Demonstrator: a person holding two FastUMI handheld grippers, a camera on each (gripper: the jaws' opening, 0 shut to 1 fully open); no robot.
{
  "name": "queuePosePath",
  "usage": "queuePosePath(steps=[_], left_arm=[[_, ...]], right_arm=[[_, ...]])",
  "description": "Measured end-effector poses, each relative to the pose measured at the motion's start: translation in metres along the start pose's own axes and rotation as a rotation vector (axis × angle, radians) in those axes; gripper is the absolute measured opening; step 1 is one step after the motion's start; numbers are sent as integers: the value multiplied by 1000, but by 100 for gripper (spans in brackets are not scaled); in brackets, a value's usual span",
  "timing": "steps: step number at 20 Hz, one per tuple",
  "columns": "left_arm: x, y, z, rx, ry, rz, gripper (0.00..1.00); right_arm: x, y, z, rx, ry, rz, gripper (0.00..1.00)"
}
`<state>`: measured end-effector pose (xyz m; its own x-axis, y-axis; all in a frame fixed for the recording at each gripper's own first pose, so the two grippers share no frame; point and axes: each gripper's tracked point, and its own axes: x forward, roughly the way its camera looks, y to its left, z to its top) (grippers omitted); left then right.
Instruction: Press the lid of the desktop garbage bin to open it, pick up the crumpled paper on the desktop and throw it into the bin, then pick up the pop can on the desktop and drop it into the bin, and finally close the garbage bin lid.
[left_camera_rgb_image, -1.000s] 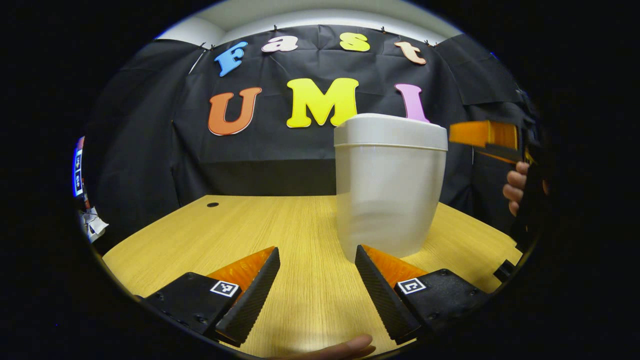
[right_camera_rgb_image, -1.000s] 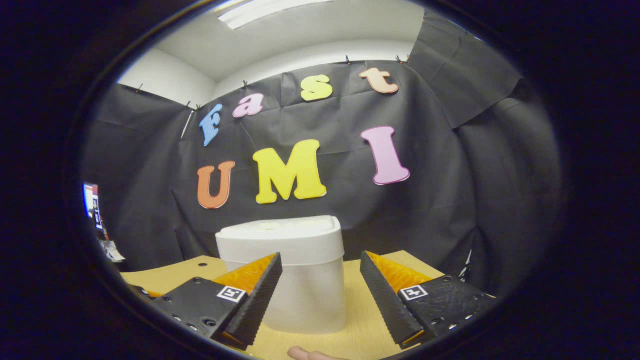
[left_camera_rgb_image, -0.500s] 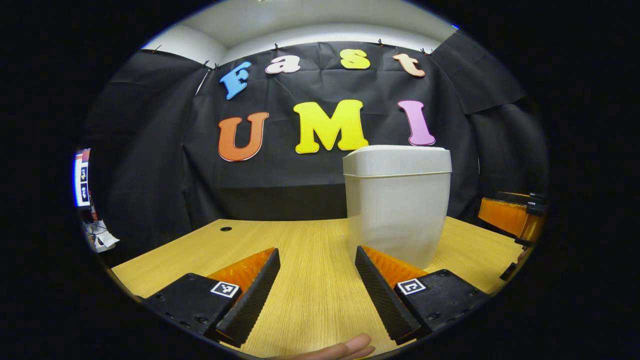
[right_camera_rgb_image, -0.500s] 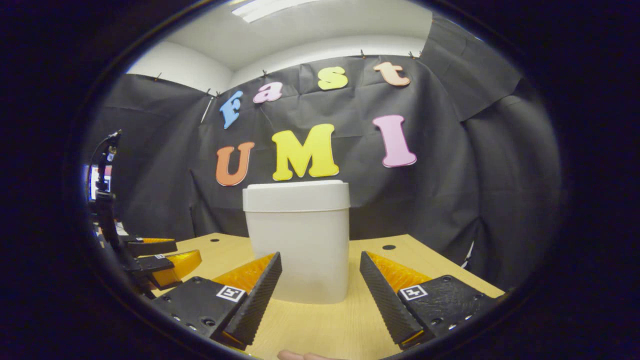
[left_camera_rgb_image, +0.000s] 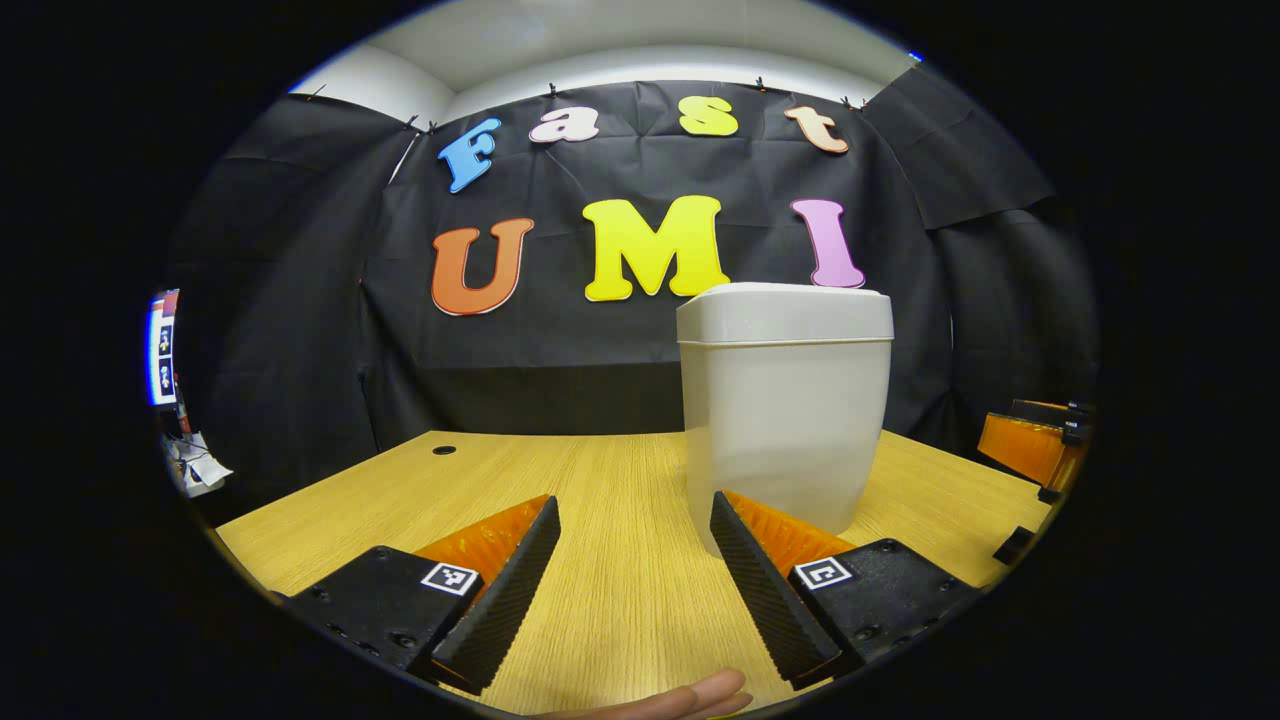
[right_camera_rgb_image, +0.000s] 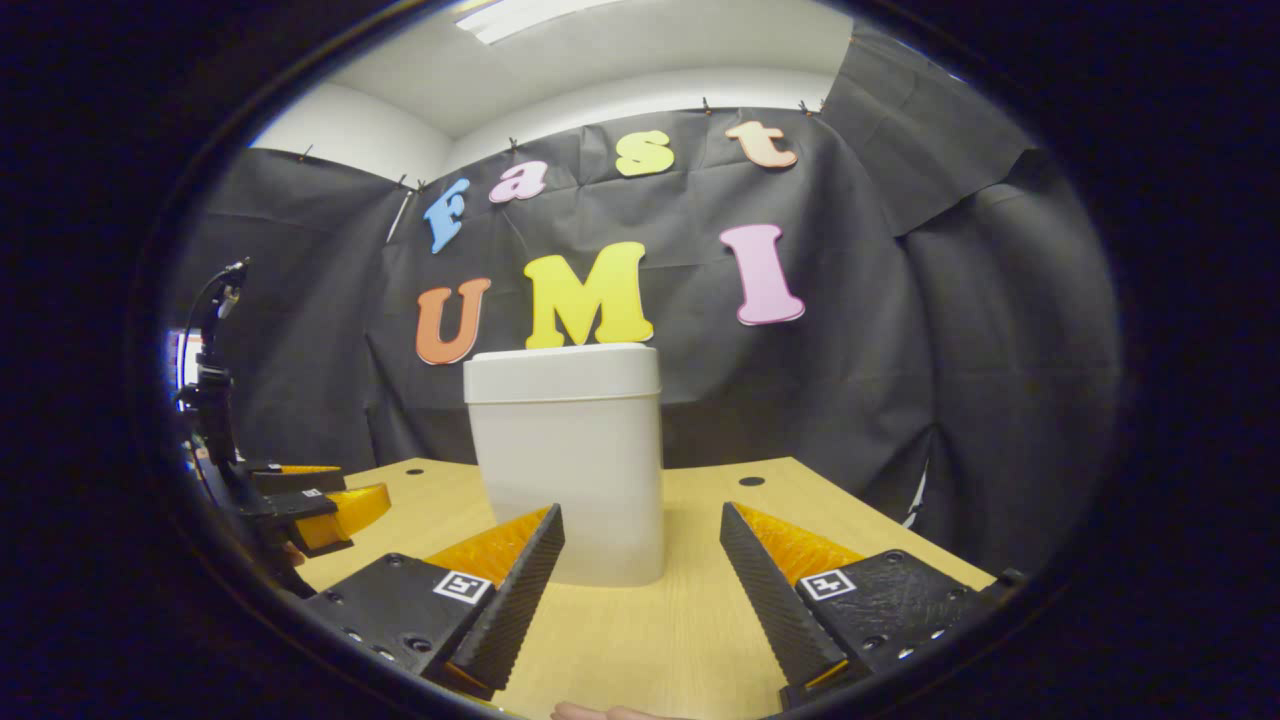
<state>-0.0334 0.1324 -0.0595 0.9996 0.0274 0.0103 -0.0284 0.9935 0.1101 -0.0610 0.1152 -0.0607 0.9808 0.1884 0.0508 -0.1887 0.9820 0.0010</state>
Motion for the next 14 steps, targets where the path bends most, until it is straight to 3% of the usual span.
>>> queuePosePath(steps=[14], left_arm=[[-15,0,-4,-4,12,3,98]], right_arm=[[-10,20,-1,-31,14,46,96]])
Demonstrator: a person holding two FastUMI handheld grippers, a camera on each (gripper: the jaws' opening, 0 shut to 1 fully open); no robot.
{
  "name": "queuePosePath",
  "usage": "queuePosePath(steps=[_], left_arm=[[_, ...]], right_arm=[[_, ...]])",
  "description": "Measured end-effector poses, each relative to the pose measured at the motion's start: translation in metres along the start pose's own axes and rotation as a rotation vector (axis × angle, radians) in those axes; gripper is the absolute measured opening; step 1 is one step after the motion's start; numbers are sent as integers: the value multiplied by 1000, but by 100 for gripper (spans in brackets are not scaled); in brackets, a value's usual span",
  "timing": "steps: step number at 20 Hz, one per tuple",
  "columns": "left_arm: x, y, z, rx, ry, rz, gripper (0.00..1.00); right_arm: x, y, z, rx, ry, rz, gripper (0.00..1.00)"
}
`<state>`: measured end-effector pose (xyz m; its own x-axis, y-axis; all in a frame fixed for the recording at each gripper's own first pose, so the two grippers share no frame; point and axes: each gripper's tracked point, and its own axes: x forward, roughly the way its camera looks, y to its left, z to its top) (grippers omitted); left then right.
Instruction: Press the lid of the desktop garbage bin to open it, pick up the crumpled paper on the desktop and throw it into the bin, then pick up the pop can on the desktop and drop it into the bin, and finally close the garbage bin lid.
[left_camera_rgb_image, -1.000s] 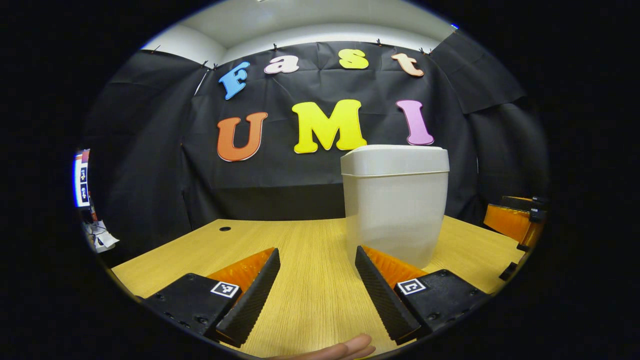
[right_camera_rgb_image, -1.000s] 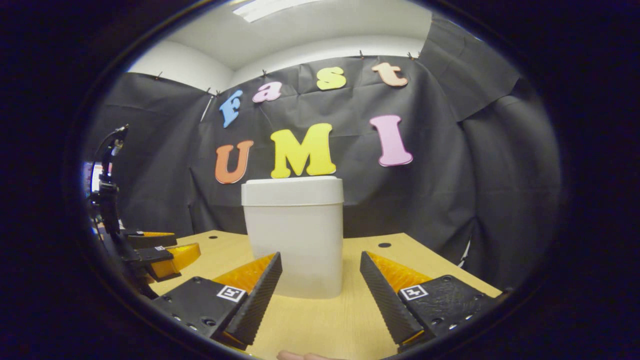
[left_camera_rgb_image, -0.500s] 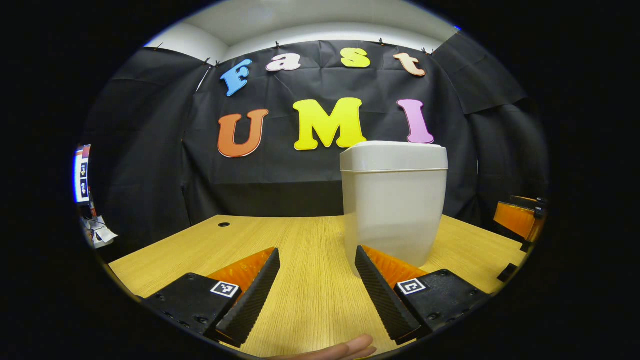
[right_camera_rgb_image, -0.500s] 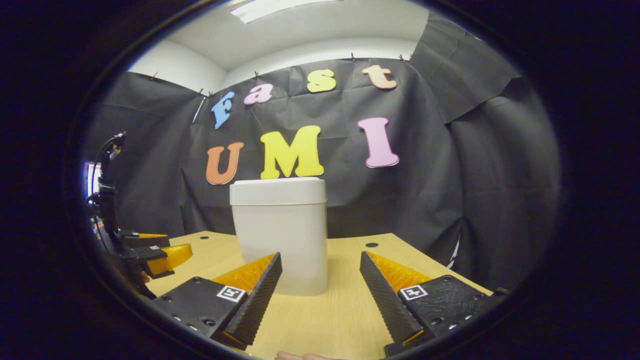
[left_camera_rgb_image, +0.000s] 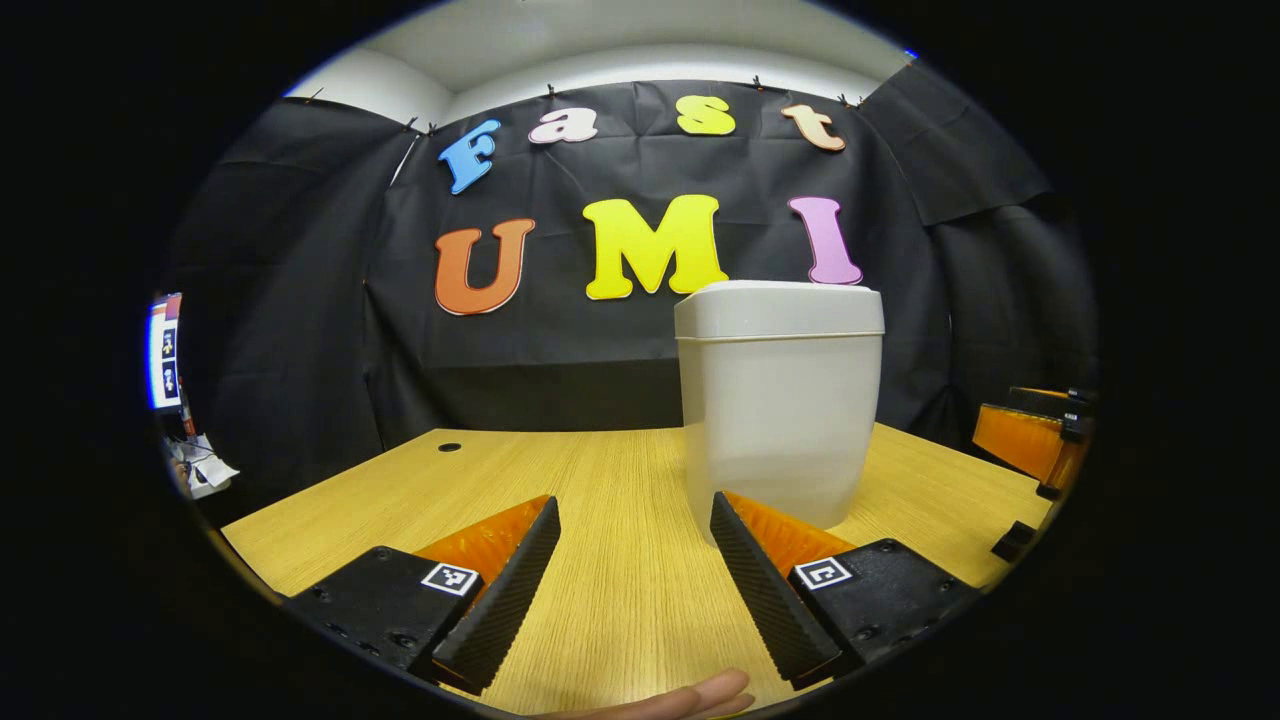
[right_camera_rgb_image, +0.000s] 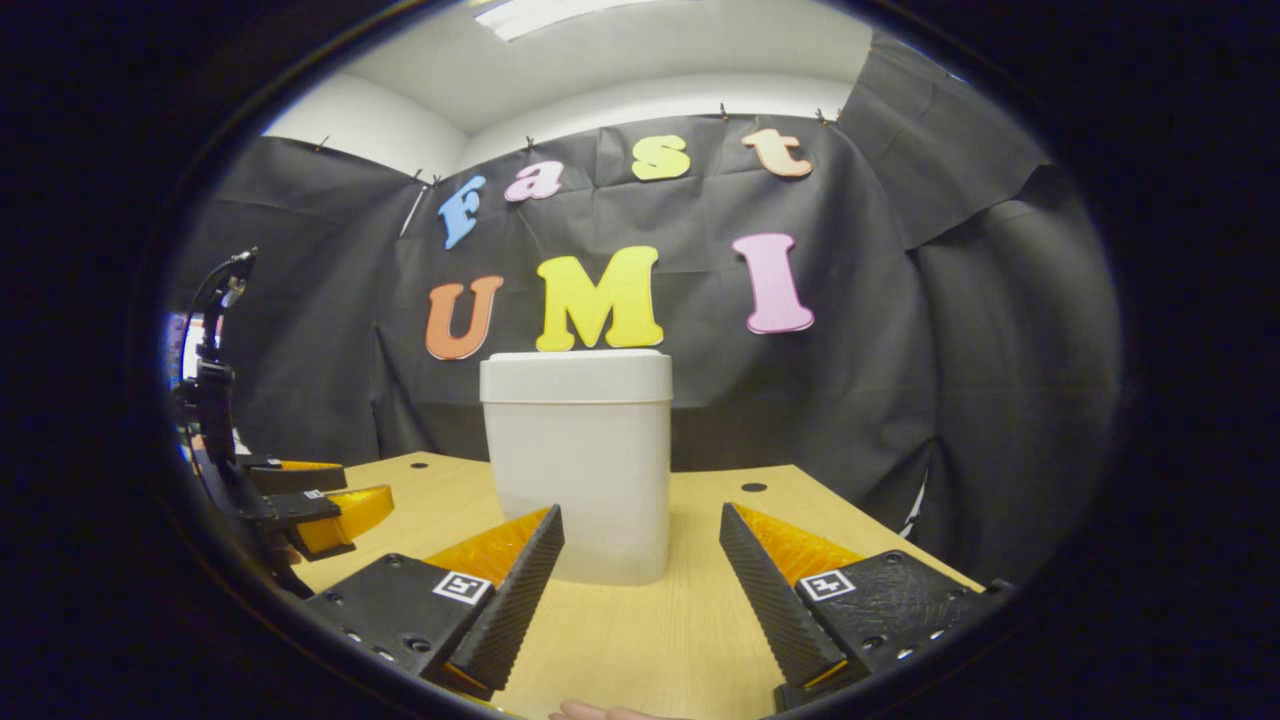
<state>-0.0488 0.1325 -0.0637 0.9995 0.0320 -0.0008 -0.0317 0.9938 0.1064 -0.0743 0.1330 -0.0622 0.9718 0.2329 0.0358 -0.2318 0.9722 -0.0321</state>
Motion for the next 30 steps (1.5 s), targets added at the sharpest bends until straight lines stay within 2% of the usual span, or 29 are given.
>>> queuePosePath(steps=[2,3,6,7,8,15,25,30], left_arm=[[-4,1,0,-11,0,1,98],[-5,3,0,-12,1,7,98],[-9,5,1,-15,-3,10,98],[-10,5,0,-17,-1,10,98],[-10,5,1,-21,0,11,98],[-18,9,5,-30,-1,21,99],[-25,7,11,-24,-5,31,98],[-13,18,15,-37,-29,47,98]], right_arm=[[-1,1,1,-12,7,-3,93],[-2,2,2,-21,6,-2,96],[-6,8,6,-30,-4,4,96],[-6,9,7,-32,-6,5,93],[-8,10,8,-33,-7,5,96],[-16,18,17,-49,-27,16,96],[-27,10,37,-34,-76,-7,96],[-26,10,36,-54,-81,-12,96]])
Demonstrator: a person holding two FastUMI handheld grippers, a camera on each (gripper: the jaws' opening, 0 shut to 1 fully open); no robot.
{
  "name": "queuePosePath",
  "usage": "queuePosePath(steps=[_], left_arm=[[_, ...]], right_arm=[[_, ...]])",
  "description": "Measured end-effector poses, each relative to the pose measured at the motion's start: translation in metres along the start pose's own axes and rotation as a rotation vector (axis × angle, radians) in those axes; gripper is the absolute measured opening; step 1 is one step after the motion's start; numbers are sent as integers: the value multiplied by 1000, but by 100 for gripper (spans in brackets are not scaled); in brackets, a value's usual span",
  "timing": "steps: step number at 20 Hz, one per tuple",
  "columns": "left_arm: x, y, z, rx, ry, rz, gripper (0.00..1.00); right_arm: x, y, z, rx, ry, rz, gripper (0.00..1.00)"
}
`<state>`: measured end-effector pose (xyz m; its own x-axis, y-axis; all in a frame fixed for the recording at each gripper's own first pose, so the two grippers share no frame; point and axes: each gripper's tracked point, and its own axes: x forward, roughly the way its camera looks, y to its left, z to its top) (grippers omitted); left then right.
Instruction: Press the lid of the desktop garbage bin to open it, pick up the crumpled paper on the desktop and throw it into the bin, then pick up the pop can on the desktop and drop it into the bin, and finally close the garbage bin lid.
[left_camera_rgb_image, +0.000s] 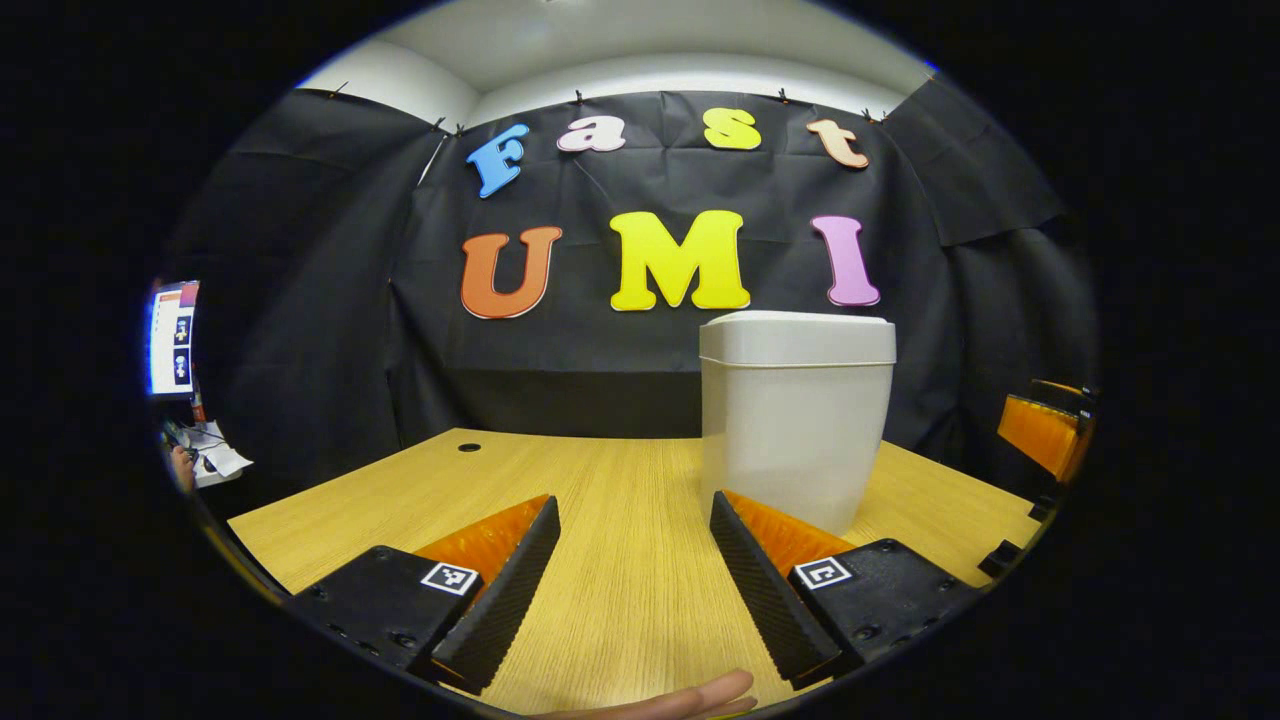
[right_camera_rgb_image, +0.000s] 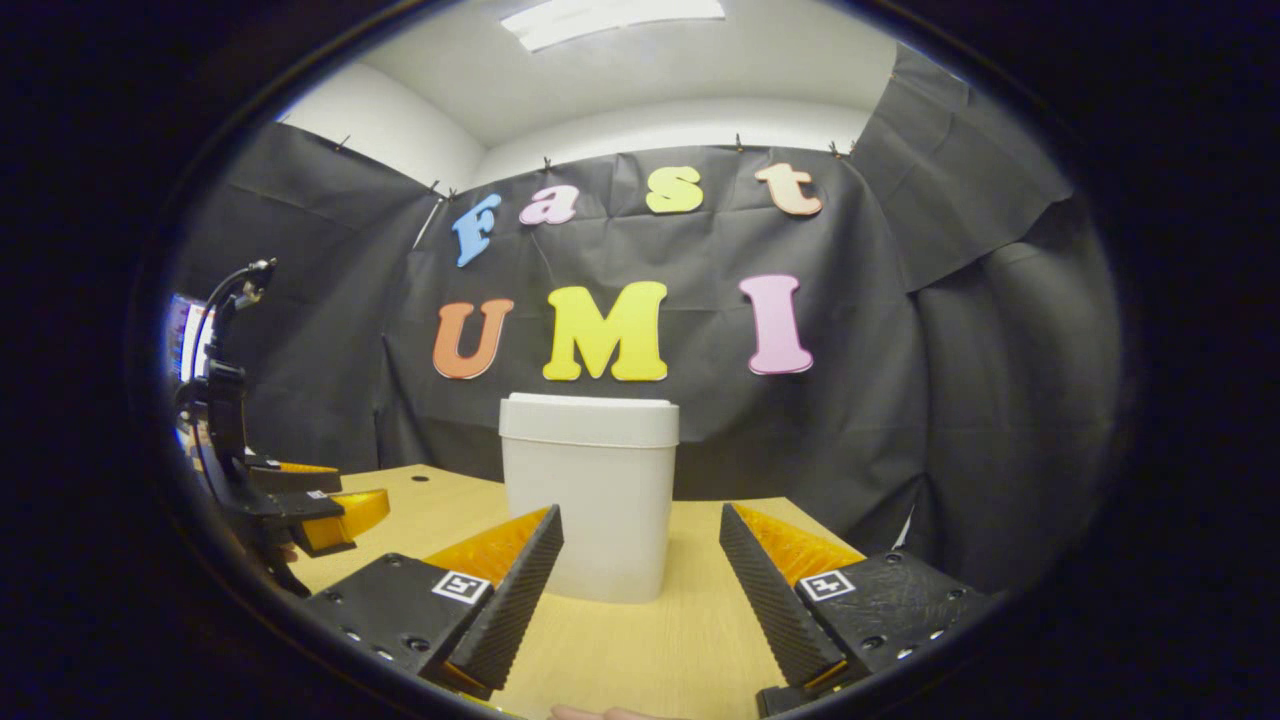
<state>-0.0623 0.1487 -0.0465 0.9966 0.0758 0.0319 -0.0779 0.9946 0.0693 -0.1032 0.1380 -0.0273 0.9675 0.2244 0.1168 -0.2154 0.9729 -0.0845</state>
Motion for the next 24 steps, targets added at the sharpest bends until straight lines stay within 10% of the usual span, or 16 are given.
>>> queuePosePath(steps=[24], left_arm=[[23,14,-2,47,-15,46,98]], right_arm=[[13,-33,-20,12,15,-52,96]])
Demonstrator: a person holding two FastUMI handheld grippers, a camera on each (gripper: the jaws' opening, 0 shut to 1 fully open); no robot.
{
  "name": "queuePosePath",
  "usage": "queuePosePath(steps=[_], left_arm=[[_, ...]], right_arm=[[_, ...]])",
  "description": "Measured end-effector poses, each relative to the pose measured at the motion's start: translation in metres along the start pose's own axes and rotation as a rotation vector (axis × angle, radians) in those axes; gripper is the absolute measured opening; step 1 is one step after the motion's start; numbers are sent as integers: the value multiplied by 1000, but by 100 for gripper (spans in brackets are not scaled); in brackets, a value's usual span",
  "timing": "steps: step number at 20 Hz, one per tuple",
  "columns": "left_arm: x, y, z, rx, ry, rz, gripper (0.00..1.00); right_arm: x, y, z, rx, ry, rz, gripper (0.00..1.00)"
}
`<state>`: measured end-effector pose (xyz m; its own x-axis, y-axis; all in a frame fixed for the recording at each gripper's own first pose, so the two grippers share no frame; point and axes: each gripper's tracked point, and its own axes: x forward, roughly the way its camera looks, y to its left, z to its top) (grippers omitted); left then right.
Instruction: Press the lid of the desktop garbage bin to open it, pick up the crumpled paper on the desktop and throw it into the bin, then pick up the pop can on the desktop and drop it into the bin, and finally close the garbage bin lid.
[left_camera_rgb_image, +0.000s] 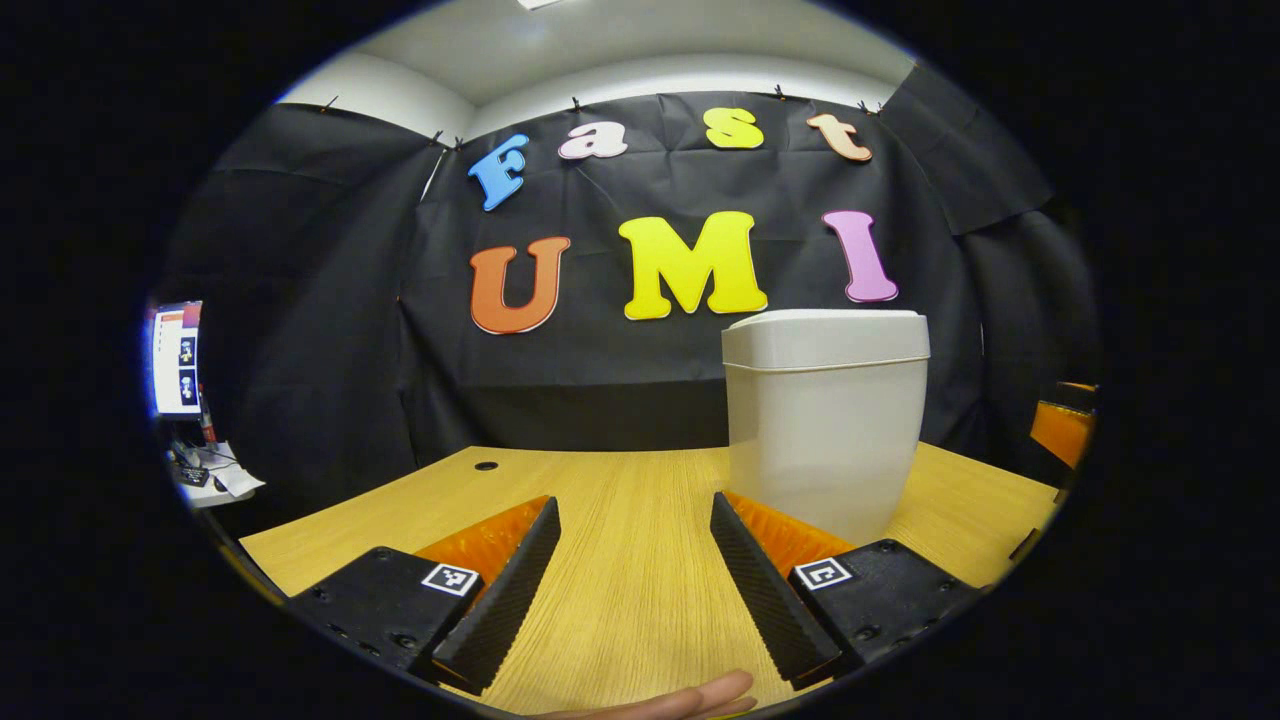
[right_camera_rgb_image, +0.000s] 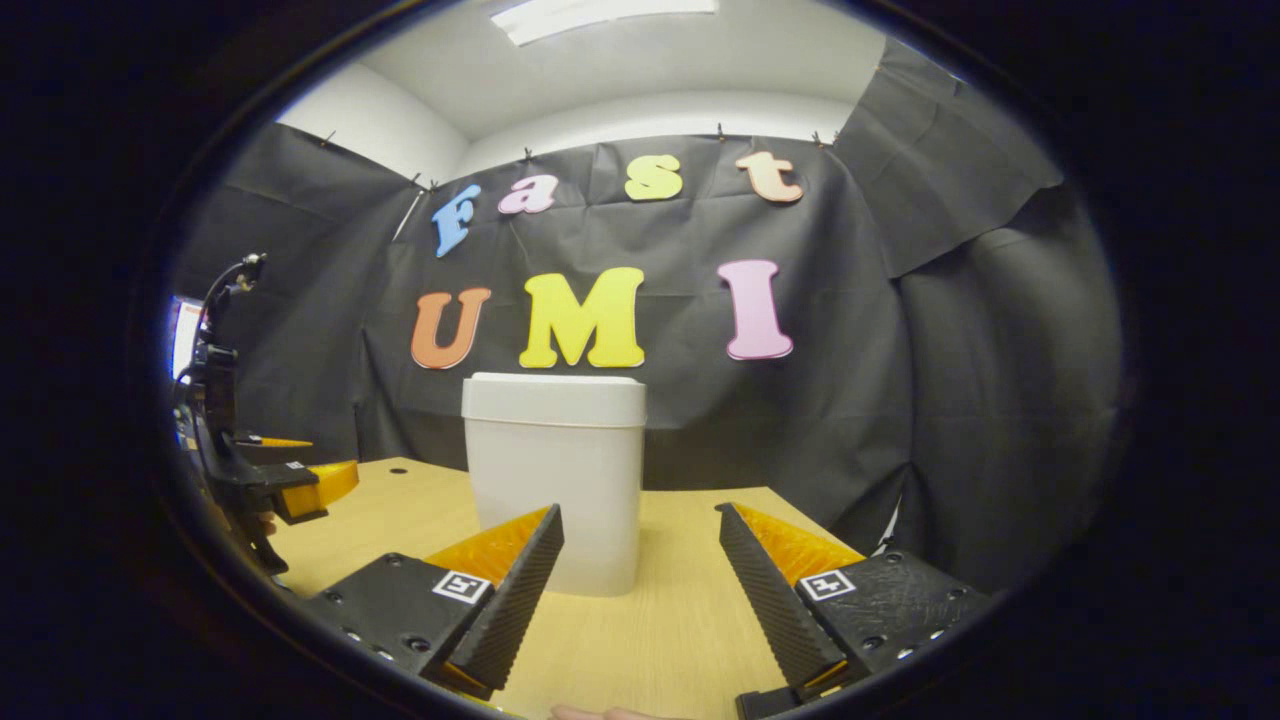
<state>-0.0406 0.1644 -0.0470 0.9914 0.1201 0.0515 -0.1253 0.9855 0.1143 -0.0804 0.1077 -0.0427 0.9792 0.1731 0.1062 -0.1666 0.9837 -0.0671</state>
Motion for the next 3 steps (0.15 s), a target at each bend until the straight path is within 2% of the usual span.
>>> queuePosePath(steps=[3], left_arm=[[2,3,-1,10,-2,10,99]], right_arm=[[3,1,-4,5,5,6,96]])
